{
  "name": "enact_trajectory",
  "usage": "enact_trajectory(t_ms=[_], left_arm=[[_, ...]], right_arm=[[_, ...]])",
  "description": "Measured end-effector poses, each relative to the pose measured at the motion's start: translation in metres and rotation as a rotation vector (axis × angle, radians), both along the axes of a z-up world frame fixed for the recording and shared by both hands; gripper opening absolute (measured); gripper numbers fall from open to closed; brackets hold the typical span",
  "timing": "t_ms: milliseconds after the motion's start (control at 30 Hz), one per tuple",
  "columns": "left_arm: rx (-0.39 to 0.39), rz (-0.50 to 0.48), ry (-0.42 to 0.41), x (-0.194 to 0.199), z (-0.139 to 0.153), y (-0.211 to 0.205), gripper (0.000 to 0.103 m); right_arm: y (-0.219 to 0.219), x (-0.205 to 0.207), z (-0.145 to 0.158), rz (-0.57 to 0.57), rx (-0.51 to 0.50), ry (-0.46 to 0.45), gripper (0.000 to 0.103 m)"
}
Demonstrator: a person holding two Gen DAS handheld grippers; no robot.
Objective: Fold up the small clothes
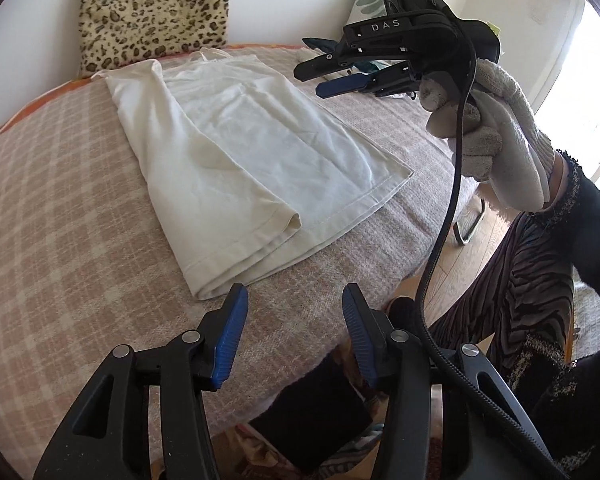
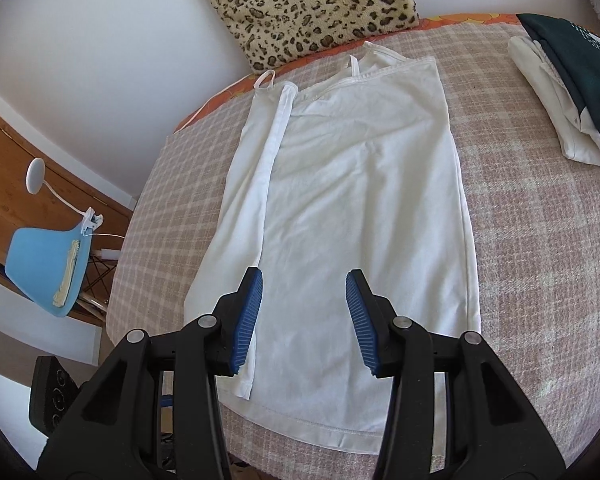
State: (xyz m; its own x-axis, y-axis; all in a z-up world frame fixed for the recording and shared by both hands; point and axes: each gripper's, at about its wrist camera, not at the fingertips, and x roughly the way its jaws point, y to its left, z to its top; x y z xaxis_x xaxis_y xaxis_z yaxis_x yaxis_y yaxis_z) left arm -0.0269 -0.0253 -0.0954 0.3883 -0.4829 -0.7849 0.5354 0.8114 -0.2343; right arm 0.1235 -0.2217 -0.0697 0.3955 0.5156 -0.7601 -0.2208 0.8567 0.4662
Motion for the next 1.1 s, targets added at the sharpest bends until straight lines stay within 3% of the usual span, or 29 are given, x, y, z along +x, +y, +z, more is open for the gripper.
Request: enact_trajectory(t_ms=[167,400,567,633,700,767,867,900,1000,1100], left_arm=[[0.047,0.096,-0.008,0.015,-0.010,0.018,0.048],[0.083,0.147,-0.027,0.031,-0.015,0.032,0.048],[0.055,0.184,-0.014,0.039,-0.016,0.038,0.048],[0.060,0.175,-0.020,0.038,-0.016,0.035,0.048],[0.065,0.165,-0.022,0.038,-0.019,0.031,0.048],[0.073,0.154,-0.016,0.040,-0.024,0.026,0.045],[0.087,0.125,-0.022,0.038,-0.026,0.015,0.024],[0.094,0.118,-0.033,0.037,-0.026,0.012,0.010],[0.134,0.125,-0.073,0.032,-0.018,0.009,0.006],[0.070,0.133,-0.085,0.023,-0.003,0.019,0.005]], right_arm=[[0.018,-0.008,-0.015,0.081,-0.009,0.027,0.046],[0.054,-0.031,-0.044,0.211,-0.044,0.088,0.046],[0.073,-0.055,-0.053,0.267,-0.090,0.087,0.044],[0.080,-0.061,-0.055,0.277,-0.122,0.080,0.038],[0.084,-0.064,-0.056,0.273,-0.156,0.061,0.021],[0.087,-0.064,-0.057,0.276,-0.149,0.072,0.010],[0.087,-0.063,-0.057,0.255,-0.146,0.069,0.007],[0.085,-0.062,-0.056,0.248,-0.123,0.078,0.006],[0.075,-0.062,-0.051,0.220,-0.010,0.115,0.006],[0.065,-0.064,-0.043,0.199,0.076,0.128,0.006]])
